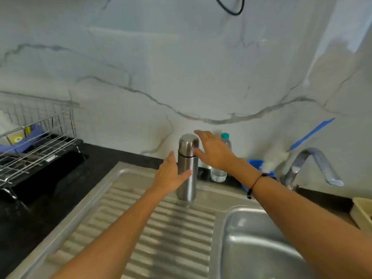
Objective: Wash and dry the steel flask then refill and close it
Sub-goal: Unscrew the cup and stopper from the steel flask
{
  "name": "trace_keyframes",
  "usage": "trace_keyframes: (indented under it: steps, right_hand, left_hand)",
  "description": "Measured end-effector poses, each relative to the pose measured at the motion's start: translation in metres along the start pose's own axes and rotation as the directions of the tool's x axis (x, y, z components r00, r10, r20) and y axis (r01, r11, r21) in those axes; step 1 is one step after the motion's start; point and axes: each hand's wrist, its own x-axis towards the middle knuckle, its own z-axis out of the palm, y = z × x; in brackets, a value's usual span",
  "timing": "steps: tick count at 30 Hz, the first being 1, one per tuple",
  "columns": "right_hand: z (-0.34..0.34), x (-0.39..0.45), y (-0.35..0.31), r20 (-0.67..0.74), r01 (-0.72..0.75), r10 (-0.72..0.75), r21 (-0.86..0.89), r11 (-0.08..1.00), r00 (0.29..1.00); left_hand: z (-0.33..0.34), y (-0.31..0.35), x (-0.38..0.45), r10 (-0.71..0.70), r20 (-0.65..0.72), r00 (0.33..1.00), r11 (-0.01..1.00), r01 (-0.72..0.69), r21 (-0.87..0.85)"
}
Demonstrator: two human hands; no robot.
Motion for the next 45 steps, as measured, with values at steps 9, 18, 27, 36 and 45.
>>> trace_keyframes:
  steps: [9, 18, 27, 36, 45]
  right_hand:
    - [0.01, 0.053, -0.012, 0.128, -0.053, 0.061, -0.065, 0.996, 0.99]
    - [0.01, 0.03, -0.035, 0.057, 0.008, -0.001, -0.125, 0.992, 0.998]
    - [-0.013, -0.074, -0.103, -0.015, 0.122, -0.124, -0.102, 0.987, 0.992]
    - [-0.003, -0.148, -0.148, 0.002, 0.144, -0.145, -0.081, 0.986, 0.989]
    - [0.001, -0.161, -0.164, 0.007, 0.129, -0.129, -0.102, 0.986, 0.992]
  left_hand:
    - [0.025, -0.003, 0.023, 0.03, -0.052, 0.998, 0.949, -0.044, -0.311]
    - [0.02, -0.002, -0.008, 0.009, -0.191, 0.981, 0.947, -0.07, -0.315]
    - [-0.013, -0.002, -0.138, 0.008, -0.234, 0.972, 0.956, -0.076, -0.282]
    - [-0.016, -0.012, -0.238, 0.004, -0.242, 0.97, 0.955, -0.075, -0.286]
    - [-0.02, -0.015, -0.253, 0.016, -0.248, 0.969, 0.963, -0.082, -0.256]
